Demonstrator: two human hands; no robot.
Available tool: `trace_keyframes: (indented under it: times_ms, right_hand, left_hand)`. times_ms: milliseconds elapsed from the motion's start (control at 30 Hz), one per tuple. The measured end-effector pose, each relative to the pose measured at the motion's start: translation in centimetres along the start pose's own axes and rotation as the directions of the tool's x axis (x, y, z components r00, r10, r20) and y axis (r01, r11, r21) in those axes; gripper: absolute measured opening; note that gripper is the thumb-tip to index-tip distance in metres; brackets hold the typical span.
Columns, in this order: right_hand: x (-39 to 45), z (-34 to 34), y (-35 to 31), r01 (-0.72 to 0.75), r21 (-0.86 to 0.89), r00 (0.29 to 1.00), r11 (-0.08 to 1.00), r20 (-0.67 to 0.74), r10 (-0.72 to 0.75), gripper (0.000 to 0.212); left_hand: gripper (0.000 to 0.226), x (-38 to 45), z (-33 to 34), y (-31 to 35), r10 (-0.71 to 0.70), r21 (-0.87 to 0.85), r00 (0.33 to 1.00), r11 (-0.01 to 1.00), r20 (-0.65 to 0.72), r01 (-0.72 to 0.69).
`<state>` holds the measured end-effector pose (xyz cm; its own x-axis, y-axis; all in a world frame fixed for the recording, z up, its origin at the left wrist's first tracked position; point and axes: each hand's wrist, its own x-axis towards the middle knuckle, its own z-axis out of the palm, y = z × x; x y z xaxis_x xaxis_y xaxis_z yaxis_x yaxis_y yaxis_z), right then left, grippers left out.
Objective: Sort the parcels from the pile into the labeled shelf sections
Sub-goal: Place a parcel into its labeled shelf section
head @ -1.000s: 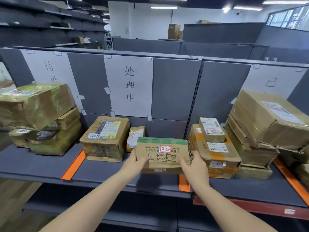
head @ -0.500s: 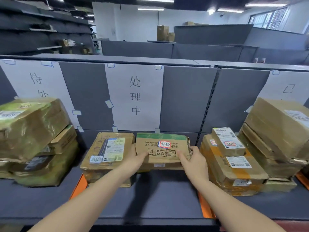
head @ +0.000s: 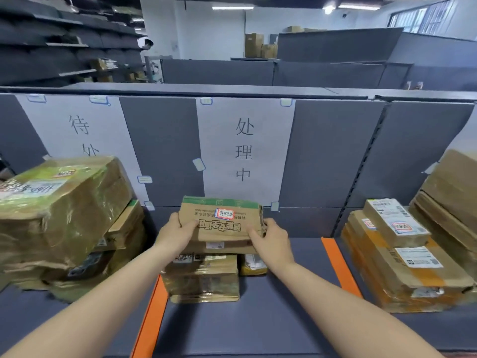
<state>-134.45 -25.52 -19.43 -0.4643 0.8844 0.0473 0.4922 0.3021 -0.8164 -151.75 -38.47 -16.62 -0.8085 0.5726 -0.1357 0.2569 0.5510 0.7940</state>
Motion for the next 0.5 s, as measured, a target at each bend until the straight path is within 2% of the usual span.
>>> trace_keyframes:
  times_ms: [267,500]
  right_hand:
    - [1.1,4.4,-1.8,0.040,-0.034,0.995,0.999,0.089,-0.037,0.041]
    - [2.3,5.8,-1.5,0.018,-0.023,0.996,1.000,0.083,-0.016,0.045]
  left_hand:
    - [0.035,3.4,-2.8,-3.3,-0.080,-0.055,0.996,0.995,-0.047,0.078]
    - [0.038,5.4,-2.8,-3.9,-0.043,-0.067,0.999,0.997,-0.018,0.042]
